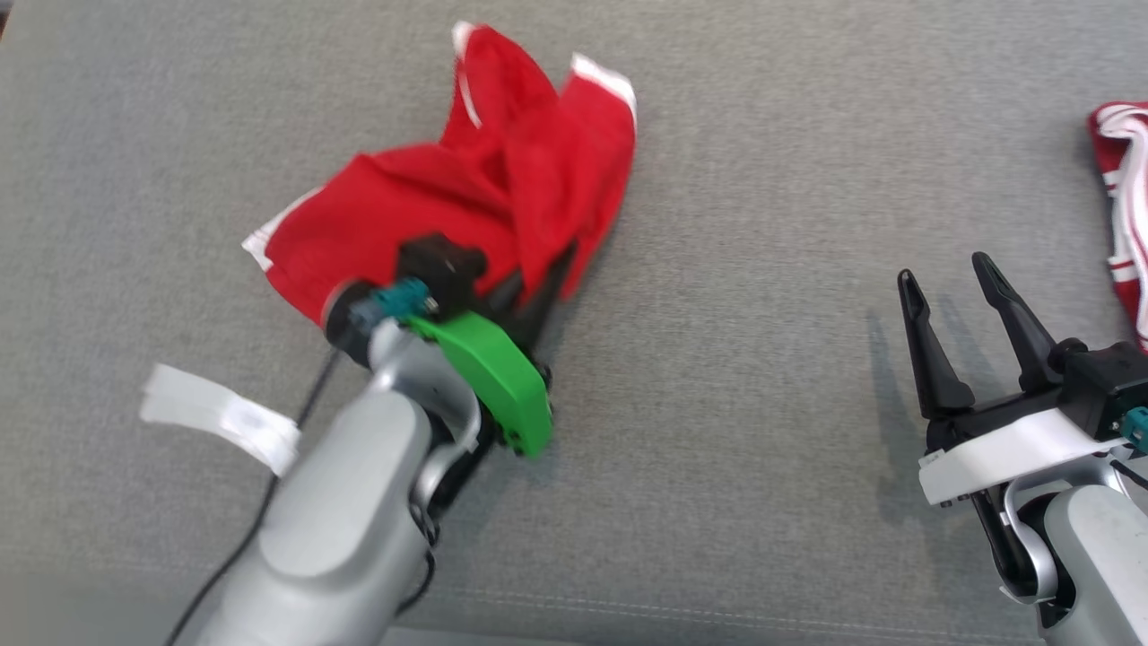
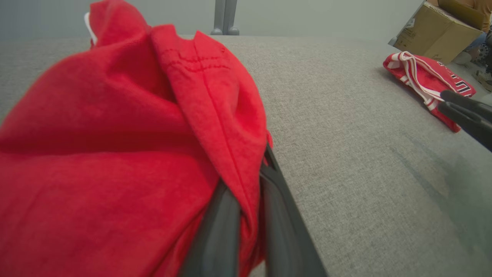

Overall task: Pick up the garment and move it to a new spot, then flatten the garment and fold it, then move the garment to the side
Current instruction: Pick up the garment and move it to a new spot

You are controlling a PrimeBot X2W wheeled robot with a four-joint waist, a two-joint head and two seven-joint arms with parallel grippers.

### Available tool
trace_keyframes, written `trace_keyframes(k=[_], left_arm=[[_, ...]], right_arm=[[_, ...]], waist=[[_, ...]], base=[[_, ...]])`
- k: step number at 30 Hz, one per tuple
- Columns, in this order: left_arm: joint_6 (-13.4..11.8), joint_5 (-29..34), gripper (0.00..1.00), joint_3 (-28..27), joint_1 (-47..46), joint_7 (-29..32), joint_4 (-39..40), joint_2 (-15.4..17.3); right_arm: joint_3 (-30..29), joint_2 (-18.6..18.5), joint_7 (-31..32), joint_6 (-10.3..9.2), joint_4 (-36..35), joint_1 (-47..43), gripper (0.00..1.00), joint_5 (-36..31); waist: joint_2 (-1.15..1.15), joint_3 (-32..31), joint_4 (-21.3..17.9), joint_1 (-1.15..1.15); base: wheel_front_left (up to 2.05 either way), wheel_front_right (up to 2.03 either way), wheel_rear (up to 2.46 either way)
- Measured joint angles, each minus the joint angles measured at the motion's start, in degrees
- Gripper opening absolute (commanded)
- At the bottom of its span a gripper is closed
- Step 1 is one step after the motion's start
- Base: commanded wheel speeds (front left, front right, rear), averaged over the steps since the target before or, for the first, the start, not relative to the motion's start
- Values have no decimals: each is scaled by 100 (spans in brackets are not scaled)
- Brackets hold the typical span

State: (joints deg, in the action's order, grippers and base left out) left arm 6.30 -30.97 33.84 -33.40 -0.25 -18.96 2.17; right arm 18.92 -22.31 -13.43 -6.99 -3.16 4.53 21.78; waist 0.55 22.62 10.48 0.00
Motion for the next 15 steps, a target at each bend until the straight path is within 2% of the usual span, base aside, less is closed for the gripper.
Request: trace_keyframes(k=[7,15], left_arm=[[25,73,0,932,451,74,146,-21],[21,175,0,1310,525,11,169,12]], right_arm=[[-24,143,-24,-1,210,-55,100,57],[-7,271,-66,-1,313,-58,100,57]], waist=[[0,-289,-505,0],[0,-525,-1123,0]], base=[[0,0,0],[0,0,0]])
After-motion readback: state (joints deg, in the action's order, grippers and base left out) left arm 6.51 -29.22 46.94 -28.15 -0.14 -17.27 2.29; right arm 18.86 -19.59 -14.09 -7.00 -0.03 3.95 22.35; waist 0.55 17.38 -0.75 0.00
